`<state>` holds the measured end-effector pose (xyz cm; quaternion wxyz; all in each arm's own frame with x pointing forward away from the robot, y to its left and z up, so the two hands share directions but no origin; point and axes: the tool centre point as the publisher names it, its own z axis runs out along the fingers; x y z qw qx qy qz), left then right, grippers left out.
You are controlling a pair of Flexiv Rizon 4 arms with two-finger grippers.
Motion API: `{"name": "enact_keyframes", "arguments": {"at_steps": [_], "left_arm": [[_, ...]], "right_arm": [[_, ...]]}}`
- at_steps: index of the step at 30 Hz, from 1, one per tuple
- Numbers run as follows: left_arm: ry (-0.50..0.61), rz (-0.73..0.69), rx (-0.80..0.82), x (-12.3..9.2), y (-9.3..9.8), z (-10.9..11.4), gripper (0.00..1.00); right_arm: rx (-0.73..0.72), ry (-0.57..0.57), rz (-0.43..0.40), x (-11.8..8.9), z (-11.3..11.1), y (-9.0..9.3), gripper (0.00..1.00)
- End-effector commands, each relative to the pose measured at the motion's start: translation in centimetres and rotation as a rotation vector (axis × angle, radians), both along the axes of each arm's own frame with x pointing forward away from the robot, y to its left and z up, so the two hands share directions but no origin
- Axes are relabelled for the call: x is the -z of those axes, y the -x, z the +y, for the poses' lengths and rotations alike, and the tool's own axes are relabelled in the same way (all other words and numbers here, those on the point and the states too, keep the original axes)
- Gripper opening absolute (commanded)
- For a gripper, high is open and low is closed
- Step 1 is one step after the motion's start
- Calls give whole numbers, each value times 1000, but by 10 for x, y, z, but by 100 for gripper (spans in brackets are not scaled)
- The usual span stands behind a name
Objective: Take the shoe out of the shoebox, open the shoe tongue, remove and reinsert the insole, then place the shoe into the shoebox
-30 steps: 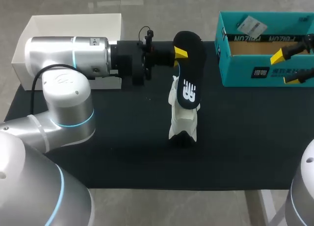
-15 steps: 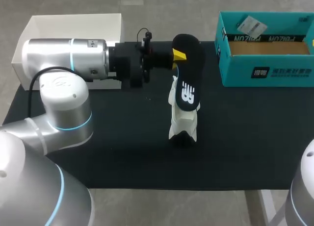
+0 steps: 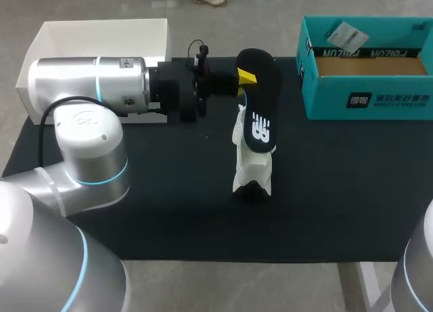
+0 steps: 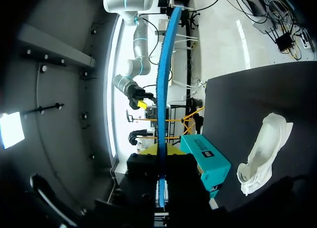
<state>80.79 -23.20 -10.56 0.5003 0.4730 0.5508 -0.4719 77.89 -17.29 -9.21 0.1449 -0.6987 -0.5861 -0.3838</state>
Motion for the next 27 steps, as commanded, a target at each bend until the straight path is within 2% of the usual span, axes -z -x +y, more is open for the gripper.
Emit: {"name": "enact_keyframes", "arguments": {"at_steps": [1,14,17,19,22,23,27], "left_arm": [[-4,0,-2,0,0,-2,0],[-4,0,-2,0,0,-2,0],[-63,136,36,13,10,-5,0],[-121,289,45,25,16,-4,0],[-185,445,61,39,24,0,0],[-215,436,47,42,27,1,0],[-215,436,47,42,27,1,0]], "right_arm": [[4,3,1,0,1,1,100],[4,3,1,0,1,1,100],[4,3,1,0,1,1,100],[4,3,1,0,1,1,100],[4,3,1,0,1,1,100],[4,3,1,0,1,1,100],[4,3,1,0,1,1,100]]}}
